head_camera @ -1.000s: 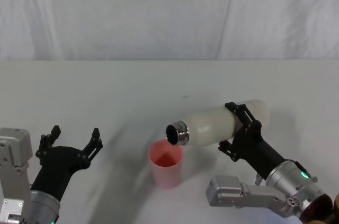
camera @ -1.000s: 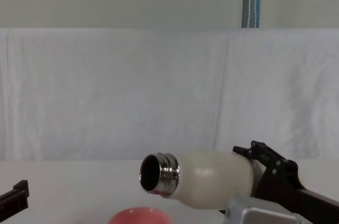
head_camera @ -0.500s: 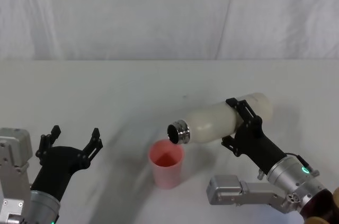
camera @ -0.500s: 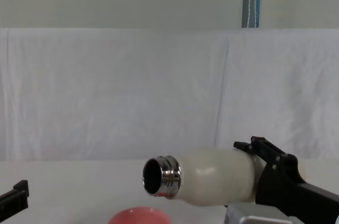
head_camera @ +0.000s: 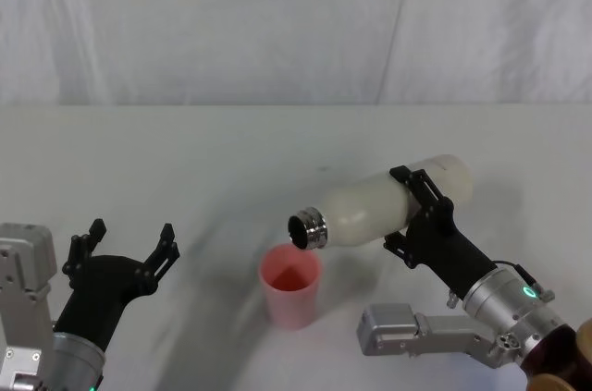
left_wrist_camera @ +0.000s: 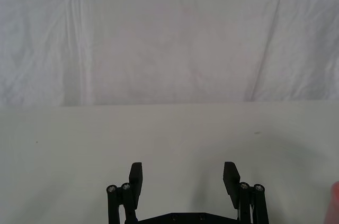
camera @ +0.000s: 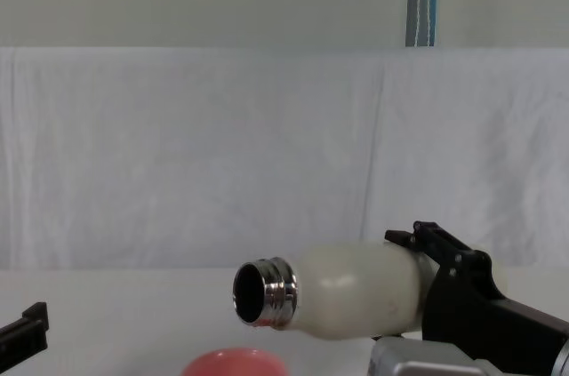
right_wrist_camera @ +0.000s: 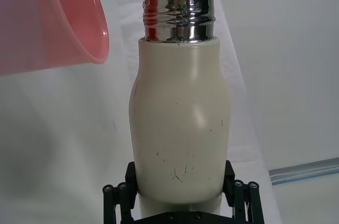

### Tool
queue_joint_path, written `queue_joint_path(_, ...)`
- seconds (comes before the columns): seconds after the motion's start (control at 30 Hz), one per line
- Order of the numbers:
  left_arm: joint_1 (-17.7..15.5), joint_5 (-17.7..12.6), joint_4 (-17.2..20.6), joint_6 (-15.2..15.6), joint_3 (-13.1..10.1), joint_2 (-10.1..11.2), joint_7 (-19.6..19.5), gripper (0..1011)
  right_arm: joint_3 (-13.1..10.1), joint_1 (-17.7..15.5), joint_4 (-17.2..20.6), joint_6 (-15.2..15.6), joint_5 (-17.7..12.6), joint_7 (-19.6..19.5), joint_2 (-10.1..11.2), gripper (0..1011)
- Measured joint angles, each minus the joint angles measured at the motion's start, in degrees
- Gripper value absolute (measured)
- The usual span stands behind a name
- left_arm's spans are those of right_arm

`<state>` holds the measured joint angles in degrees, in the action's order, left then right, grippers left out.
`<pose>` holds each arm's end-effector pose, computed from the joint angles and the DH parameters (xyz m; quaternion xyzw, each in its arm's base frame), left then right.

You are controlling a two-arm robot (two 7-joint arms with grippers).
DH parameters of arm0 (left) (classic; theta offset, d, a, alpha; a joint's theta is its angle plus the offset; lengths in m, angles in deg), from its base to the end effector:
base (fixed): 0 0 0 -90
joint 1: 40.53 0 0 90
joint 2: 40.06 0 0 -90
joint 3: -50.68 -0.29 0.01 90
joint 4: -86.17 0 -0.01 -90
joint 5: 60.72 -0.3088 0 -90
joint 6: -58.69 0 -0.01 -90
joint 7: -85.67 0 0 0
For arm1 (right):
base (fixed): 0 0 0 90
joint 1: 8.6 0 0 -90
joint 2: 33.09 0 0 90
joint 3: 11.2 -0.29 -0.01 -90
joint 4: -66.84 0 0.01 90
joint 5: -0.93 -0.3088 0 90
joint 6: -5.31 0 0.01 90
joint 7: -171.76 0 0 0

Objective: Grasp the thermos with one hand and pour water into the cup lid.

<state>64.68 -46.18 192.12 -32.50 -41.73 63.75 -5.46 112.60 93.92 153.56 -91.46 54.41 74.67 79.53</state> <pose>0.2530 0.0376 -0.2852 -0.0173 0.0064 0.6617 0.7496 0.3441 0.0469 -0.2959 -0.2721 -0.5732 -0.3761 0.6753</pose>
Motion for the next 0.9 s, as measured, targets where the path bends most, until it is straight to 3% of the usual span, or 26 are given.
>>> queue_joint_path(0.9, 0.00, 0.00, 0.00, 0.00, 0.00, 0.00, 0.00, 1001, 1.07, 0.73, -0.44, 0.17, 1.11, -1.16, 0.27, 951)
